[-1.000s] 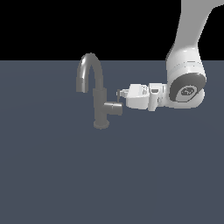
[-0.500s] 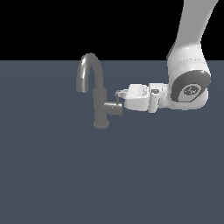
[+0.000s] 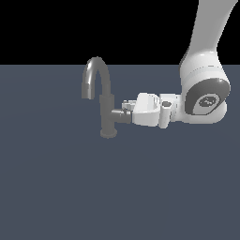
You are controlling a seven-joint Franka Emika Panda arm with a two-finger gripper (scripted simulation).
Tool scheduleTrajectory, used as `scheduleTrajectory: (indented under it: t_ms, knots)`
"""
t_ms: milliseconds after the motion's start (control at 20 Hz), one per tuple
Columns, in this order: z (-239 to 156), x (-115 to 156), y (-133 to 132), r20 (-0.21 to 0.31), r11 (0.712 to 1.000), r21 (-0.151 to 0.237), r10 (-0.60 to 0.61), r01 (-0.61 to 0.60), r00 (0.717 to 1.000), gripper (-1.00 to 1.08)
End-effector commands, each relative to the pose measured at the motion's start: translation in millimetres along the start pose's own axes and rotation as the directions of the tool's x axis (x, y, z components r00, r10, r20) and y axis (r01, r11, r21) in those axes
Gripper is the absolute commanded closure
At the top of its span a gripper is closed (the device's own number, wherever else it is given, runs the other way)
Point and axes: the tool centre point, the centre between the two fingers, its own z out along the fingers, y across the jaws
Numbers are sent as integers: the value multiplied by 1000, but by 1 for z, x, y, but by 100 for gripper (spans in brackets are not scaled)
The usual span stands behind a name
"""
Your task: Turn on the faucet by rotating a designated handle.
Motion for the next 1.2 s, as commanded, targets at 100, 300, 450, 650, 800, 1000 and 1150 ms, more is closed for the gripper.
scheduleTrajectory:
  t_ms: [100,300,450,650,800,1000,1150]
  knots:
    - [-2,17,28,2,1000,-6,25,-25,1000,108]
    - [0,18,20,3,1000,-4,3,-3,1000,108]
    - [-1,37,27,2,1000,-5,10,-10,1000,108]
    - [-1,61,37,2,1000,-6,20,-20,1000,108]
    - [-2,72,42,2,1000,-6,25,-25,1000,108]
    - [1,61,26,11,1000,-10,-8,8,1000,108]
    - [0,73,23,9,1000,-9,-1,1,1000,108]
